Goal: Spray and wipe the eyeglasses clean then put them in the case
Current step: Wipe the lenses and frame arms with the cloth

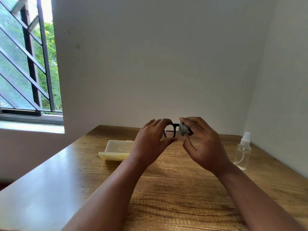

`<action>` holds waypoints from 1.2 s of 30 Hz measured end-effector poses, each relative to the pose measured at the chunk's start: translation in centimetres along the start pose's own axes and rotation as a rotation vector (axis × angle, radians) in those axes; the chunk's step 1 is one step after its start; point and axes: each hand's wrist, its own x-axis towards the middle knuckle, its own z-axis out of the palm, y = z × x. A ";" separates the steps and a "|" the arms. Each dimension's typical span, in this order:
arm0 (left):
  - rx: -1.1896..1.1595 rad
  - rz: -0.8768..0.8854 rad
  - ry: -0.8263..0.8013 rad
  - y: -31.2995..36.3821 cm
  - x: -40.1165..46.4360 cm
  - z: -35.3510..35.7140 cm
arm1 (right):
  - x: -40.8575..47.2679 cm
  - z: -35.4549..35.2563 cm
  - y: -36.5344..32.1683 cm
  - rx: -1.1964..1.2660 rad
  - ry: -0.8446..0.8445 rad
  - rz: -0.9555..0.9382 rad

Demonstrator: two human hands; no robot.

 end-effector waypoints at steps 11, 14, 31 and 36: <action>-0.015 0.024 -0.020 0.2 0.1 0.0 | -0.1 -0.2 0.0 -0.107 0.070 -0.013; -0.024 0.026 -0.022 0.2 0.1 0.0 | 0.0 -0.1 0.0 -0.173 0.078 -0.068; -0.084 0.059 -0.032 0.5 0.0 0.2 | 0.3 0.5 0.7 -0.542 0.153 -0.255; -0.092 0.045 -0.021 0.1 0.0 0.2 | 0.4 0.2 0.6 -0.527 0.111 -0.258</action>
